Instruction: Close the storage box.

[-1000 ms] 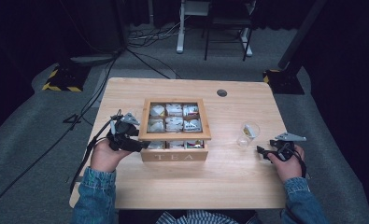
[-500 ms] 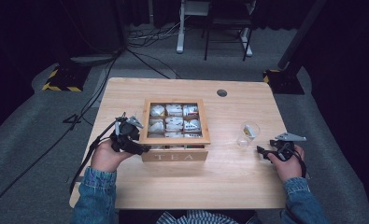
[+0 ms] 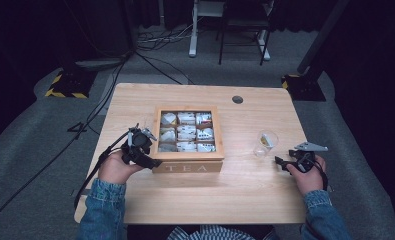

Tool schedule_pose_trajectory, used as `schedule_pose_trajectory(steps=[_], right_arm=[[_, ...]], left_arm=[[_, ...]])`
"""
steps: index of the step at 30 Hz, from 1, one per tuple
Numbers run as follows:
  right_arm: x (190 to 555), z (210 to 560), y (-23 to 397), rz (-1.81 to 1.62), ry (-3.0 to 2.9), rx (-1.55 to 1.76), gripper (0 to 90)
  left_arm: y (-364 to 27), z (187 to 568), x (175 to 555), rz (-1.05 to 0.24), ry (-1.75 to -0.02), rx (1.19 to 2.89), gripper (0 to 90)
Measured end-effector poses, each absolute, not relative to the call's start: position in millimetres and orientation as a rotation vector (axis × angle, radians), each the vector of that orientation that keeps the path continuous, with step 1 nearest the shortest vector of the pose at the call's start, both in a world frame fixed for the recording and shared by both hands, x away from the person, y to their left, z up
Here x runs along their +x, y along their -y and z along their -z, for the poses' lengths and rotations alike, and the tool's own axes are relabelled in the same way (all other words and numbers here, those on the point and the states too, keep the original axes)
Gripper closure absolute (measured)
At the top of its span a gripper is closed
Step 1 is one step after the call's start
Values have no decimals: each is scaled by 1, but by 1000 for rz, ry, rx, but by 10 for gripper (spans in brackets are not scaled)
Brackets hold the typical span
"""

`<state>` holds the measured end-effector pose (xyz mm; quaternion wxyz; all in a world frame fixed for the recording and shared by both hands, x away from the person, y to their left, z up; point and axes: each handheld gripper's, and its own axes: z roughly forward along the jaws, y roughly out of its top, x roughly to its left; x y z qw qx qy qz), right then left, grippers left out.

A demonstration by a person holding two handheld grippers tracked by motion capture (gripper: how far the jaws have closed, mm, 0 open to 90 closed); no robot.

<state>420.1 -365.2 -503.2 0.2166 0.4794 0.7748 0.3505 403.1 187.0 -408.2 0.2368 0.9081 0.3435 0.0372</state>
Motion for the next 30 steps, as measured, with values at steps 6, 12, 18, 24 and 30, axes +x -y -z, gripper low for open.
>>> schedule_pose_trajectory(steps=[6, 12, 18, 24, 30], right_arm=[[420, 503, 365, -971, -2149, 1328, 276], [420, 503, 365, -971, -2148, 1328, 276], [420, 503, 365, -971, -2149, 1328, 274], [420, 503, 365, -971, -2149, 1327, 274], [420, 503, 365, -972, -2147, 1330, 271]], left_arm=[[-188, 408, 403, -91, -944, 2504, 371], [-187, 408, 402, -98, -950, 2511, 370], [-185, 407, 401, -107, -959, 2519, 370], [-185, 408, 402, -105, -963, 2521, 371], [-193, 406, 401, -57, -968, 2478, 369]])
